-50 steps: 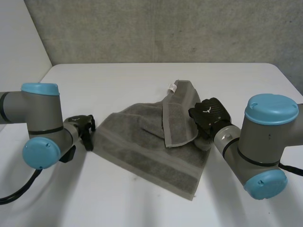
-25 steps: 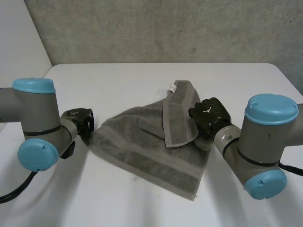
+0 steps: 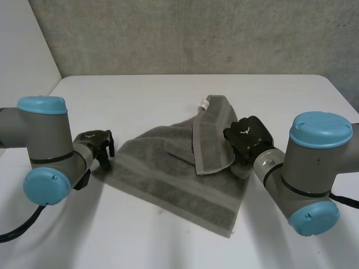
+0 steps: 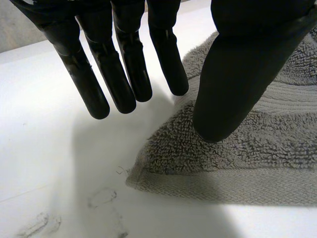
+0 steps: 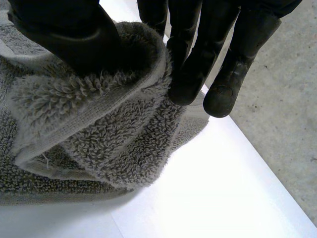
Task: Fold the towel.
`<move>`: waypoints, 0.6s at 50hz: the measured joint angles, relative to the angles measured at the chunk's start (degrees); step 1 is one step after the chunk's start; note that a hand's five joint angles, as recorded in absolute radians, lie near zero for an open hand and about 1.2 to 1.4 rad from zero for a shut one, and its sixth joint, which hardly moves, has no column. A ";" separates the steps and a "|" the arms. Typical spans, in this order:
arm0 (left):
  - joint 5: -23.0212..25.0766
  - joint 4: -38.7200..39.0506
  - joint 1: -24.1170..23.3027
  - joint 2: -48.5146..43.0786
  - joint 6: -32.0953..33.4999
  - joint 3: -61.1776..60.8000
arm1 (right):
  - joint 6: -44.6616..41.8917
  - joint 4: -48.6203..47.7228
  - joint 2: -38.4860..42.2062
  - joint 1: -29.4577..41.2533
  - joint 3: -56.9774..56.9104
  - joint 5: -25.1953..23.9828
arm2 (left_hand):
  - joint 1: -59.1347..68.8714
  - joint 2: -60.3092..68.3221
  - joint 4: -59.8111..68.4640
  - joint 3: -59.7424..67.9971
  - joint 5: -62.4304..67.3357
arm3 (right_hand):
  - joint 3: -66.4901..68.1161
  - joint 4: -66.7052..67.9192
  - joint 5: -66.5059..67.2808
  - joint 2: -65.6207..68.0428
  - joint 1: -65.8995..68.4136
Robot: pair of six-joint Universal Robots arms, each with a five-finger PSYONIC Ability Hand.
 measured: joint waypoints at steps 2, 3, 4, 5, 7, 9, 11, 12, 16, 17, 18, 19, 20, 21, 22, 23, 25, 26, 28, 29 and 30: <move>0.01 -0.01 -0.02 -0.04 0.00 -0.01 | -0.01 0.00 0.04 0.00 -0.01 0.00 | -0.08 -0.07 -0.11 -0.09 -0.08 | 0.00 0.00 0.00 0.00 0.06; 0.02 -0.01 -0.02 -0.06 0.00 -0.01 | -0.02 0.00 0.05 0.00 -0.02 0.00 | -0.15 -0.08 -0.11 -0.11 -0.08 | 0.00 0.00 0.00 0.00 0.06; 0.02 -0.01 -0.03 -0.09 0.00 -0.01 | -0.02 0.00 0.06 0.00 -0.02 0.00 | -0.18 -0.09 -0.12 -0.11 -0.09 | 0.00 0.00 0.00 0.00 0.06; 0.02 -0.01 -0.03 -0.14 0.00 -0.01 | -0.03 0.00 0.06 0.01 -0.02 0.00 | -0.18 -0.09 -0.13 -0.11 -0.09 | 0.00 0.00 0.00 0.00 0.06; 0.03 -0.01 -0.03 -0.23 0.00 -0.01 | -0.03 0.00 0.07 0.01 -0.03 0.00 | -0.18 -0.10 -0.14 -0.11 -0.09 | 0.00 0.00 0.00 0.00 0.07; 0.03 0.03 -0.04 -0.42 -0.01 -0.01 | -0.03 0.00 0.07 0.01 -0.03 0.00 | -0.34 -0.29 -0.30 -0.34 -0.29 | 0.00 0.00 0.00 0.00 0.07; 0.03 0.07 -0.04 -0.61 -0.01 -0.01 | -0.03 0.00 0.06 0.00 -0.02 0.00 | -1.18 -1.03 -1.07 -1.14 -1.13 | 0.00 0.00 0.00 0.00 0.07; 0.03 0.09 -0.04 -0.68 -0.01 -0.01 | -0.03 0.00 0.07 -0.01 -0.01 0.00 | -1.50 -1.47 -1.33 -1.40 -1.38 | 0.00 0.00 0.00 0.00 0.07; 0.05 0.21 -0.04 -1.31 0.11 0.01 | -0.03 0.00 0.06 -0.02 0.04 0.00 | -10.53 -10.25 -10.23 -10.37 -10.55 | 0.00 0.00 0.00 0.00 0.07; 0.05 0.22 -0.04 -1.40 0.15 0.01 | -0.03 0.00 0.06 -0.01 0.04 0.00 | -11.33 -11.23 -11.24 -11.38 -11.57 | 0.00 0.00 0.00 0.00 0.07; 0.06 0.23 -0.04 -1.47 0.17 0.02 | -0.03 0.00 0.06 0.00 0.03 0.00 | -11.95 -11.94 -11.74 -12.06 -12.05 | 0.00 0.00 0.00 0.00 0.07; 0.08 0.24 -0.04 -1.62 0.23 0.04 | -0.03 -0.01 0.06 0.01 0.03 0.00 | -13.65 -13.70 -13.70 -13.79 -13.86 | 0.00 0.00 0.00 0.00 0.07; 0.08 0.25 -0.04 -1.67 0.25 0.05 | -0.03 -0.01 0.06 0.01 0.03 0.00 | -14.38 -14.47 -14.47 -14.56 -14.56 | 0.00 0.00 0.00 0.00 0.07; 0.09 0.26 -0.04 -1.74 0.29 0.06 | -0.04 -0.01 0.06 0.02 0.02 0.00 | -16.08 -16.11 -16.16 -16.19 -16.41 | 0.00 0.00 0.00 0.00 0.07; 0.09 0.26 -0.04 -1.80 0.33 0.07 | -0.06 -0.02 0.06 0.03 0.01 0.00 | -17.99 -17.96 -18.01 -18.03 -18.31 | 0.00 0.00 0.00 0.00 0.07; 0.10 0.26 -0.04 -1.82 0.35 0.07 | -0.06 -0.02 0.06 0.03 0.00 0.00 | -18.54 -18.58 -18.57 -18.63 -18.88 | 0.00 0.00 0.00 0.00 0.07; 0.10 0.26 -0.04 -1.86 0.40 0.07 | -0.08 -0.02 0.11 0.03 -0.01 0.00 | -20.00 -20.11 -20.16 -20.20 -20.38 | 0.00 0.00 0.00 0.00 0.07; 0.10 0.26 -0.04 -1.86 0.41 0.07 | -0.08 -0.02 0.13 0.02 -0.01 0.00 | -20.22 -20.29 -20.35 -20.37 -20.59 | 0.00 0.00 0.00 0.00 0.07; 0.10 0.26 -0.04 -1.86 0.43 0.08 | -0.10 -0.02 0.21 0.01 -0.02 -0.01 | -20.28 -20.67 -20.74 -20.80 -20.99 | 0.00 0.00 0.00 0.00 0.07; 0.11 0.26 -0.04 -1.89 0.43 0.08 | -0.11 -0.02 0.27 0.01 -0.01 -0.03 | -20.46 -20.67 -20.74 -20.80 -21.01 | 0.00 0.00 0.00 0.00 0.07; 0.11 0.26 -0.04 -1.91 0.43 0.07 | -0.11 -0.02 0.29 0.01 -0.02 -0.04 | -20.46 -20.67 -20.74 -20.80 -21.01 | 0.00 0.00 0.00 0.00 0.07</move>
